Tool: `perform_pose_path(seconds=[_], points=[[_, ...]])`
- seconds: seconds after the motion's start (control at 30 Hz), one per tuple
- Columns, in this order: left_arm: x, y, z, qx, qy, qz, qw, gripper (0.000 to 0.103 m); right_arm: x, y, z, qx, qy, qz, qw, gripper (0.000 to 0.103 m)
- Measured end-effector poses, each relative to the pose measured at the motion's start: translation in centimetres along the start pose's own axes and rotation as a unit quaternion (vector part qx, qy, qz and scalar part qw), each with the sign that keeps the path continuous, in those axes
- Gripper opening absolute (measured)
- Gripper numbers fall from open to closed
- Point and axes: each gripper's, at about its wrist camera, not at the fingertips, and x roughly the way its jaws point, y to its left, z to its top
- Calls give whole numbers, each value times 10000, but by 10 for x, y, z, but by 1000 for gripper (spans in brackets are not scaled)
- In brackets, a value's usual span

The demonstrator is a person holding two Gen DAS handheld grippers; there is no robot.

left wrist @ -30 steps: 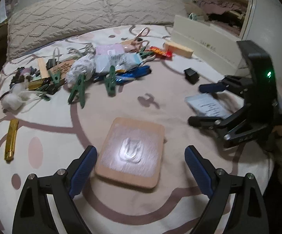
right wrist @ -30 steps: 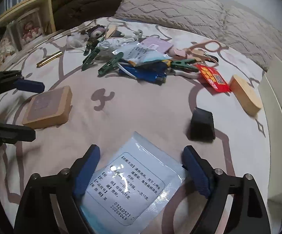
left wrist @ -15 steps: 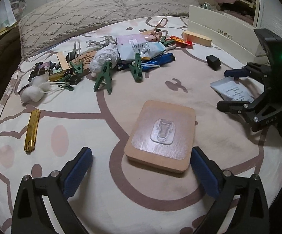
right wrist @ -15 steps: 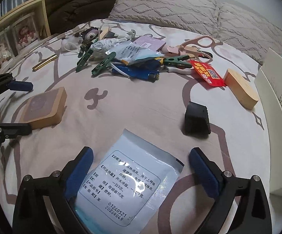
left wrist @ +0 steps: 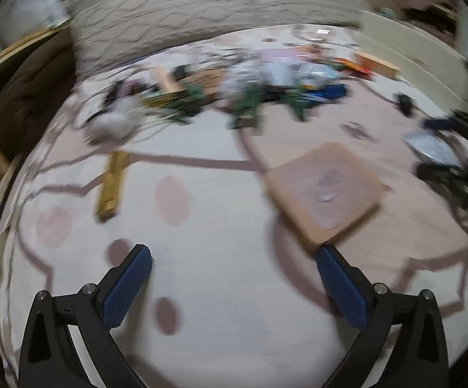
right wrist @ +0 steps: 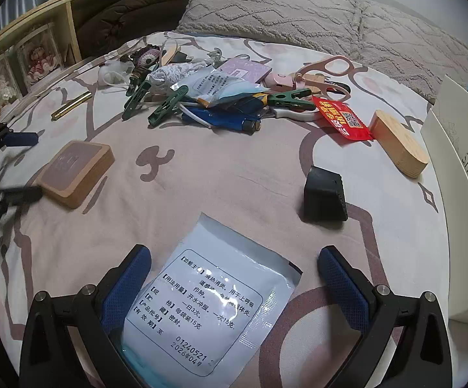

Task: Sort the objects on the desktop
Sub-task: 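Lift the sachet with the right tool while the left tool holds the wooden pad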

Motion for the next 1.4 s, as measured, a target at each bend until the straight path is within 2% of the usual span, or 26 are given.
perform_pose_path(seconds=[0.1,0.2,0.33,0.53,0.63,0.7,0.77,0.83,1.0,1.13,1.27,1.4], points=[[4,14,1,-342,17,94,9994,103,0,0,0,-3,-1,-2,10000,103],[3,16,0,-431,-15,96,9990,103,0,0,0,-1,-1,3,10000,103],[-3,11,1,-467,-115,-149,9987,103,0,-1,0,-5,-1,1,10000,103],[-18,14,8,-823,-438,99,9956,103,0,-1,0,-8,0,4,10000,103],[-25,11,15,-1119,-599,-241,9916,103,0,-1,0,-7,-1,8,10000,103],[-26,2,20,-1229,-654,-593,9885,103,0,-1,0,1,-5,20,10000,103],[-24,-12,25,-1230,-641,-812,9870,103,-3,-2,0,25,-55,46,10000,103],[-22,-28,29,-1123,-632,-880,9877,103,-8,-3,1,80,-129,115,9998,103],[-9,-63,30,-834,-494,-753,9924,103,-22,-14,-3,463,-302,236,9982,103],[0,-73,30,-828,-386,-690,9934,103,-35,-18,-6,623,-471,278,9966,103],[6,-76,29,-830,-297,-504,9948,103,-36,-4,-8,393,-349,265,9983,103],[13,-71,27,-958,-160,-429,9943,103,-34,21,-10,-162,-207,-57,9996,103]])
